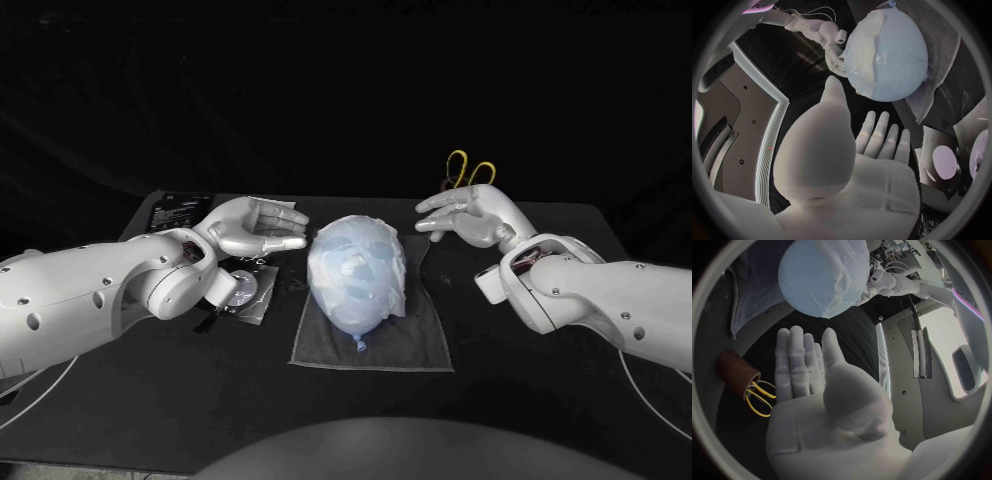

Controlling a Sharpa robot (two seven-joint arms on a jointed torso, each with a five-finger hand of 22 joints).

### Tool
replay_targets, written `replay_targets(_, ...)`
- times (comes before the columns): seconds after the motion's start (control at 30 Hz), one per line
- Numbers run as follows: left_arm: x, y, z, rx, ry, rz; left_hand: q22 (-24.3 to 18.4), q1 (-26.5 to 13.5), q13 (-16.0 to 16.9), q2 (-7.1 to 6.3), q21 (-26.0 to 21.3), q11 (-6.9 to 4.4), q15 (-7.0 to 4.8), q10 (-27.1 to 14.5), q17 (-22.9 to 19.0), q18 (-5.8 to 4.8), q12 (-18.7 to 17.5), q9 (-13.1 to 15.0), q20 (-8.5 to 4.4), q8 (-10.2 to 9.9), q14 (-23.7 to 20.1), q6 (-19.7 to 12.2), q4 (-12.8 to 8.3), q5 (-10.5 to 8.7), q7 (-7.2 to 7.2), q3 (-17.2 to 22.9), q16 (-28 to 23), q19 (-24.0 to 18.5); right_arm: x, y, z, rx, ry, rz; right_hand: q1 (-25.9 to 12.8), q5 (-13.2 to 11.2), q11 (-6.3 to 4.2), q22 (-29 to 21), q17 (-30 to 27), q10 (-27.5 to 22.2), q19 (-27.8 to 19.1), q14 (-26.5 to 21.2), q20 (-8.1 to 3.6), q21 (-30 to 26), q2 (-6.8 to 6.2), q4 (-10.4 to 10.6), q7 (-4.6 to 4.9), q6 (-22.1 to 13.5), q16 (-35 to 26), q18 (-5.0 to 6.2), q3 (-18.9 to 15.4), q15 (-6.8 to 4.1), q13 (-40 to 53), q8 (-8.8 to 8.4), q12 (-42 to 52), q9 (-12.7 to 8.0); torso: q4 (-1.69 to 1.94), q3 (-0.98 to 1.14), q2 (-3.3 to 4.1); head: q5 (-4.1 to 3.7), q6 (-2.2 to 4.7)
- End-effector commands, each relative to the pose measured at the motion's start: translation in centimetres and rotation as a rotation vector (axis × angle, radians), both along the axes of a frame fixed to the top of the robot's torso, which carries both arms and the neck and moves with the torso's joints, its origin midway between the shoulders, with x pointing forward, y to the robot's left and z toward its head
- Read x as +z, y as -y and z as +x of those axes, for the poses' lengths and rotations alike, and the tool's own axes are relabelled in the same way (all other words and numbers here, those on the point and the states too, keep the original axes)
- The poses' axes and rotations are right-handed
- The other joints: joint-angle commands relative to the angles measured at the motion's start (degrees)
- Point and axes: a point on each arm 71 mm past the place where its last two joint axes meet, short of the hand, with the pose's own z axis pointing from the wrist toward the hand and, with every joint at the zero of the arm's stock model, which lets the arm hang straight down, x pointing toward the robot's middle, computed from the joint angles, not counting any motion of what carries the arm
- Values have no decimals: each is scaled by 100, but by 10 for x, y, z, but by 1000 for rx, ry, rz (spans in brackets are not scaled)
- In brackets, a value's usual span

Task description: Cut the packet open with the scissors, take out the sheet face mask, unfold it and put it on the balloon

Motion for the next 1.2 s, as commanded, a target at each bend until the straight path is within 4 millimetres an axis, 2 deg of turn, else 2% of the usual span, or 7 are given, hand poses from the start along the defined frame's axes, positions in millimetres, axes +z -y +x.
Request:
replay_targets(0.03, 2, -8, 1, 16, -2, -50, 22, 38, -1, 194, 57, -16, -32, 108, 38, -64, -23, 35, 13, 69, 199, 135, -5, -1, 506, 239, 62, 119, 7, -13, 2, 105, 103, -81, -76, -29, 58, -141, -69, -29, -65, -135, 52, -138, -38, -26, 36, -4, -167, 12, -158, 28, -111, -53, -62, -34, 8, 6, -2, 131, 25)
replay_targets(0.2, 2, -23, 3, 80, 1, -51, 471, 196, 9, 635, 439, -70, -141, 345, 259, -144, 41, 78, -5, 186, 1416, 374, -32, -19, 510, 902, 541, 1522, 15, -25, 10, 140, 154, -126, -76, -27, 111, -382, -172, -126, -133, -266, 133, -356, -40, -30, 67, -23, -403, 19, -151, 101, -279, -129, -135, -90, 16, 4, 1, 219, 88)
replay_targets(0.33, 3, -28, 4, 113, 19, -50, 582, 247, 6, 691, 605, -104, -192, 433, 327, -82, 74, 69, -19, 220, 1604, 419, -41, -21, 487, 1068, 659, 2031, 21, -34, 15, 161, 173, -152, -76, -28, 140, -509, -229, -204, -165, -341, 173, -466, -47, -23, 79, -48, -525, 17, -152, 142, -368, -175, -165, -121, 18, 0, 3, 256, 132)
replay_targets(0.63, 5, -26, 6, 141, 70, -10, 756, 597, 117, 919, 1219, -427, -622, 1196, 866, 458, 477, 108, -102, 533, 2882, 855, -86, -19, 215, 1481, 1727, 3107, 30, -55, 22, 216, 210, -196, -152, -29, 216, -844, -406, -386, -263, -561, 285, -747, -57, -10, 131, -75, -832, 16, -147, 253, -510, -265, -164, -182, 7, 4, 17, 317, 159)
replay_targets(0.83, 3, -24, 2, 99, 63, 46, 1416, 190, 407, 870, 2521, -860, -1175, 1970, 2042, 490, 1066, 247, -815, 937, 4264, 1235, -74, -10, -131, 1359, 3786, 4526, 39, -70, 27, 263, 246, -227, -363, -34, 317, -1179, -641, -671, -686, -968, 436, -1091, -134, 20, 182, -149, -1179, -34, -143, 424, -518, -358, -206, -232, 14, 20, 2, 385, 109)
replay_targets(1.13, -14, -26, -17, 70, -37, 70, 2200, 81, 912, 948, 3692, -1053, -1394, 2233, 3921, 472, 1723, 275, -1120, 1076, 4970, 1287, -62, -23, -275, 1270, 5695, 4767, 44, -92, 21, 361, 295, -329, -816, -33, 449, -1879, -1140, -1370, -1916, -1513, 692, -1083, -417, 157, 247, -498, -1526, -45, -147, 649, -522, -593, -225, -353, 13, 26, -17, 473, -25)
replay_targets(1.2, -20, -27, -23, 73, -72, 72, 2338, 103, 966, 975, 3883, -1073, -1413, 2216, 4273, 473, 1764, 270, -1146, 1089, 5122, 1316, -55, -22, -289, 1284, 5952, 4755, 45, -96, 19, 370, 316, -366, -974, -35, 523, -2125, -1353, -1728, -2376, -2015, 702, -1109, -691, 279, 192, -1032, -1553, -127, -114, 715, -530, -765, -233, -480, 16, 33, -28, 486, -57)
